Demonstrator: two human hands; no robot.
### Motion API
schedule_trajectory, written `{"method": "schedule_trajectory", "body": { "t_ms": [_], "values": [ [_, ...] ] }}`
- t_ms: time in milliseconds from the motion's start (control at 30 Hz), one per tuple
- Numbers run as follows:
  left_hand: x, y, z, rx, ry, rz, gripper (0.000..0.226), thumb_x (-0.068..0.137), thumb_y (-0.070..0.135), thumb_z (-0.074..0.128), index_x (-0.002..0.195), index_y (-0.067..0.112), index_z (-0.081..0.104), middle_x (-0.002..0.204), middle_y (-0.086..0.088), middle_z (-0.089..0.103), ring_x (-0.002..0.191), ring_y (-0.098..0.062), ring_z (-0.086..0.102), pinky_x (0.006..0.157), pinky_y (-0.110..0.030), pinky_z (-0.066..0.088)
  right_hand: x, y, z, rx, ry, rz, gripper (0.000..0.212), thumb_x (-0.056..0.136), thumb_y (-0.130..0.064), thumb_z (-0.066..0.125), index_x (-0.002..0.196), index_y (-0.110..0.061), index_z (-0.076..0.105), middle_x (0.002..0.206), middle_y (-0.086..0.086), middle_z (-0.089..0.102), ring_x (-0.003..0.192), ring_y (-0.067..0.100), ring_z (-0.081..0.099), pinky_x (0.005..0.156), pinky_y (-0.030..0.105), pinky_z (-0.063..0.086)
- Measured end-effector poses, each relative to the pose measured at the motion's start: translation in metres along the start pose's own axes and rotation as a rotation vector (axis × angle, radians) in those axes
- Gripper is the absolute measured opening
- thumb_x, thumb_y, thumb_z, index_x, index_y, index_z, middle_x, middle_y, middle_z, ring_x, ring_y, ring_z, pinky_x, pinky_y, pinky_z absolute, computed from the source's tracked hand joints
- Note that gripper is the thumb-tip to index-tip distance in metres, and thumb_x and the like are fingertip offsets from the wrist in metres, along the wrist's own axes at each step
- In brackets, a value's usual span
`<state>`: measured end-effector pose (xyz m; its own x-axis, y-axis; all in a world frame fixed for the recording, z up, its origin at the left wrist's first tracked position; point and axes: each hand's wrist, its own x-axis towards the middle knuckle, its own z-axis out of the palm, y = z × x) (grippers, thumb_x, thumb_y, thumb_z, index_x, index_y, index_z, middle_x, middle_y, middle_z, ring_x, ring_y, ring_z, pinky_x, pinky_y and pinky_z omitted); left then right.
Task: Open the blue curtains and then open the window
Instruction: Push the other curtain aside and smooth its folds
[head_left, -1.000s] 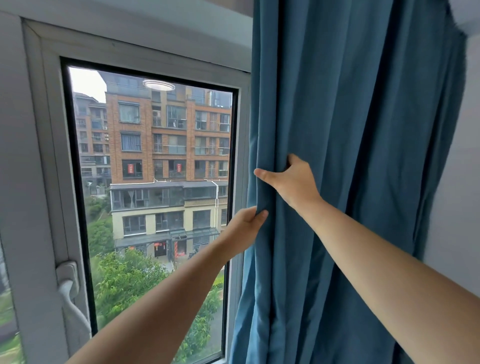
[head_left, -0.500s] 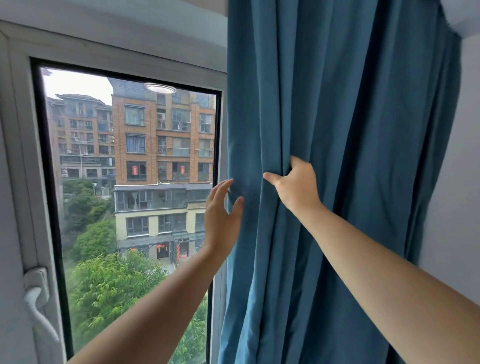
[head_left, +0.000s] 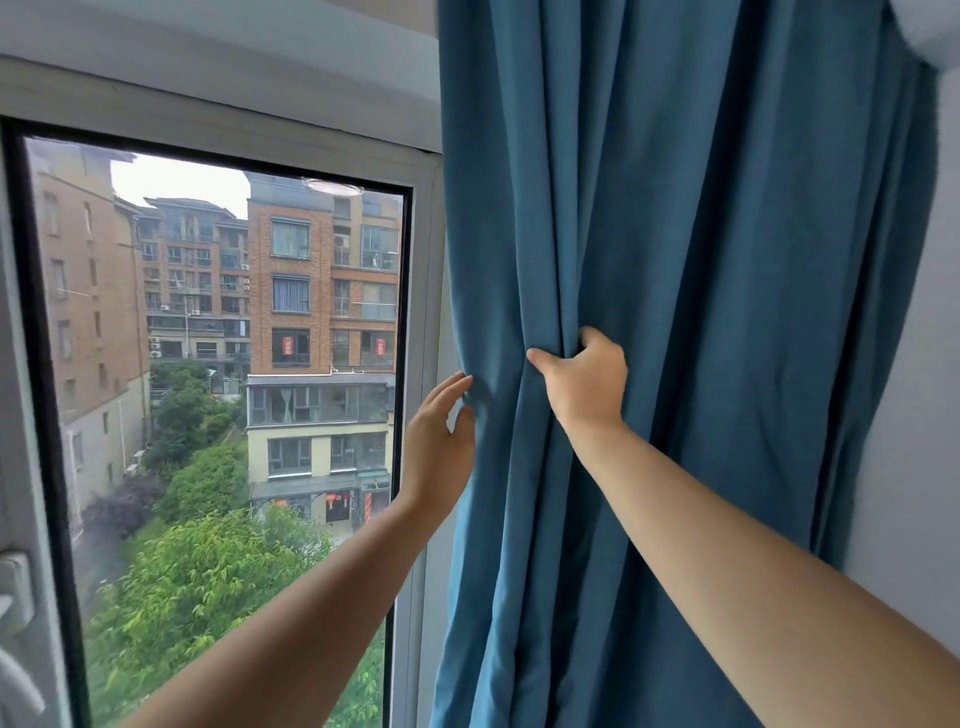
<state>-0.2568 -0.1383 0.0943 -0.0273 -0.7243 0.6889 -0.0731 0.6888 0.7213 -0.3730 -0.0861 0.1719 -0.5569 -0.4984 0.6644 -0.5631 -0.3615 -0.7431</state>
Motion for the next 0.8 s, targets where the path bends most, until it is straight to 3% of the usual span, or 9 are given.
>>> {"method": "schedule_trajectory", "body": {
  "t_ms": [67,133,167,233,300,533,667,733,800],
  "values": [
    [0.0,0.0,0.003,0.01,-0.01,-0.018,0.039,0.092,0.001,0.043,0.125,0.015,0.057,0.13,0.004,0.057,0.119,-0.007,0.051,0.103,-0.022,0.038,0.0,-0.001,0.003,0.048,0.027,0.017,0.03,0.073,-0.011,0.071,0.095,-0.01,0.05,0.076,-0.009,0.055,0.071,0.014,0.057,0.055,0.012,0.044],
    [0.0,-0.002,0.006,0.016,-0.017,-0.021,0.038,0.093,0.001,0.043,0.124,0.014,0.058,0.127,0.002,0.059,0.116,-0.007,0.052,0.101,-0.02,0.038,0.003,0.001,0.007,0.107,0.021,0.03,0.044,0.073,-0.011,0.07,0.109,-0.013,0.045,0.081,-0.011,0.054,0.074,0.01,0.057,0.061,0.016,0.045],
    [0.0,-0.003,0.006,0.03,-0.018,-0.019,0.037,0.093,0.001,0.043,0.124,0.014,0.059,0.126,0.0,0.06,0.116,-0.007,0.053,0.1,-0.02,0.039,0.004,0.001,0.008,0.104,0.005,0.024,0.041,0.074,-0.011,0.068,0.108,-0.014,0.047,0.08,-0.012,0.054,0.073,0.01,0.057,0.062,0.019,0.045],
    [0.0,-0.007,0.006,0.057,-0.019,-0.023,0.036,0.093,0.002,0.044,0.123,0.014,0.06,0.123,-0.001,0.063,0.112,-0.006,0.055,0.096,-0.016,0.04,0.011,0.007,0.01,0.004,-0.035,-0.037,0.012,0.075,-0.01,0.063,0.081,-0.014,0.054,0.065,-0.011,0.052,0.059,0.009,0.053,0.055,0.023,0.042],
    [0.0,-0.011,0.005,0.083,-0.031,-0.028,0.037,0.093,0.002,0.043,0.124,0.014,0.059,0.122,-0.002,0.063,0.11,-0.006,0.055,0.09,-0.01,0.039,0.019,0.015,0.008,-0.105,-0.049,-0.107,0.013,0.076,-0.011,0.059,0.066,-0.014,0.052,0.059,-0.005,0.055,0.054,0.013,0.053,0.05,0.027,0.042],
    [0.005,-0.006,0.023,0.128,-0.036,-0.024,0.04,0.092,-0.001,0.042,0.126,0.015,0.057,0.12,-0.001,0.063,0.106,-0.005,0.054,0.093,-0.015,0.038,0.055,0.054,-0.023,-0.348,0.07,-0.137,0.007,0.082,-0.01,0.057,0.078,-0.005,0.056,0.073,0.006,0.063,0.066,0.024,0.06,0.058,0.032,0.052],
    [0.012,-0.003,0.045,0.104,-0.028,-0.006,0.045,0.087,-0.005,0.042,0.122,0.016,0.061,0.117,-0.005,0.066,0.111,-0.015,0.06,0.1,-0.029,0.045,0.073,0.071,-0.046,-0.494,0.152,-0.123,0.007,0.083,-0.008,0.056,0.081,-0.001,0.055,0.078,0.014,0.065,0.069,0.029,0.059,0.058,0.033,0.049],
    [0.013,0.001,0.053,0.138,0.021,0.033,0.047,0.084,-0.008,0.041,0.119,0.014,0.063,0.118,-0.005,0.066,0.112,-0.017,0.059,0.1,-0.026,0.043,0.076,0.074,-0.05,-0.54,0.127,-0.151,0.008,0.084,-0.009,0.056,0.081,-0.001,0.056,0.078,0.014,0.065,0.071,0.031,0.061,0.057,0.032,0.047],
    [0.011,0.006,0.055,0.242,0.095,0.213,0.046,0.08,-0.009,0.041,0.115,0.01,0.065,0.121,-0.005,0.064,0.114,-0.017,0.055,0.099,-0.016,0.037,0.075,0.072,-0.047,-0.556,0.087,-0.183,0.009,0.084,-0.011,0.057,0.082,-0.002,0.056,0.079,0.014,0.066,0.071,0.031,0.061,0.059,0.033,0.048]
  ]
}}
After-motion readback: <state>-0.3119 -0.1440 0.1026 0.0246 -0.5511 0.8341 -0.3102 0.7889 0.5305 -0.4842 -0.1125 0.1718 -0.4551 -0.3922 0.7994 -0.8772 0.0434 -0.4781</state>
